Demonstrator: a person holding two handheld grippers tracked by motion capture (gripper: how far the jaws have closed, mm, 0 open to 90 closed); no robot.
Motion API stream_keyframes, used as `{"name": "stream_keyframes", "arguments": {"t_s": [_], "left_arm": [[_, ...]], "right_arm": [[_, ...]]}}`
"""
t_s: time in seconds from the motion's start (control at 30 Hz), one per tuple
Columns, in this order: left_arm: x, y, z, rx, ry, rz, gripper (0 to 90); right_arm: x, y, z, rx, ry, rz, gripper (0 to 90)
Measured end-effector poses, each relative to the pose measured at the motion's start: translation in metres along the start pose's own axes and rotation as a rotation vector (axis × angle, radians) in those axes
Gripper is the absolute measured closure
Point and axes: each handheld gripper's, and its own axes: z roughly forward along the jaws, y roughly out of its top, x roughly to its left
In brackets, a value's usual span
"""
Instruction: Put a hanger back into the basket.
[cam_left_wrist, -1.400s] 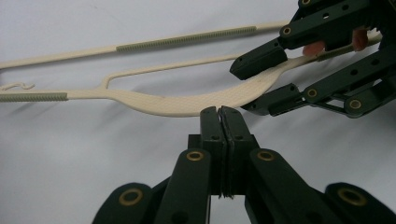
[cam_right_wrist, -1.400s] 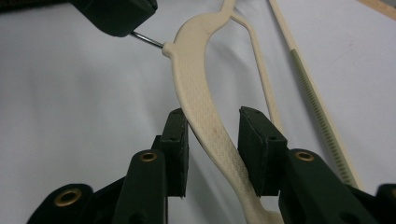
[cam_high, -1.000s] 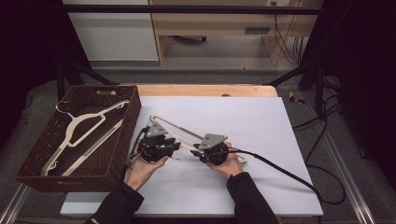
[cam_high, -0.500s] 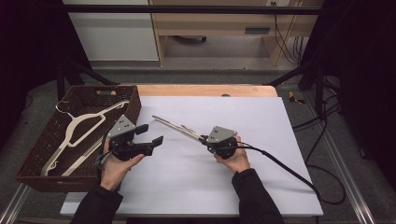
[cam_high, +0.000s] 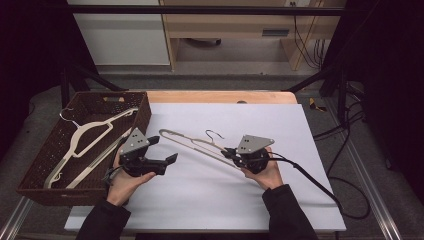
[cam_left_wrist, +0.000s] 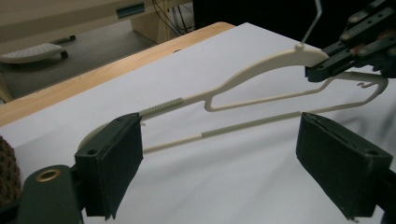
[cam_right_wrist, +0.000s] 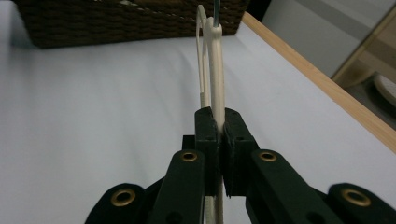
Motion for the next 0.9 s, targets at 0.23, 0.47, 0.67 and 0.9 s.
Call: {"name": "stream_keyframes", "arguments": {"t_s": [0.23, 0.47, 0.67, 0.9], "left_arm": [[-0.014, 0.007, 0.012, 0.043, -0.065, 0.065, 14.2], [-0.029, 0.01, 0.034, 0.134, -0.153, 0.133, 22.4], [-0.034, 0.01, 0.047, 0.164, -0.22, 0.15, 42.2], [-0.042, 0.011, 0.052, 0.18, -0.265, 0.195, 60.1]], "right_arm": [[0.014, 0.005, -0.018, -0.035, 0.109, 0.022, 87.1], [0.022, 0.005, -0.022, -0.014, 0.167, 0.018, 87.1], [0.026, 0.004, -0.022, -0.007, 0.203, 0.022, 87.1], [0.029, 0.003, -0.019, 0.012, 0.234, 0.026, 87.1]]}}
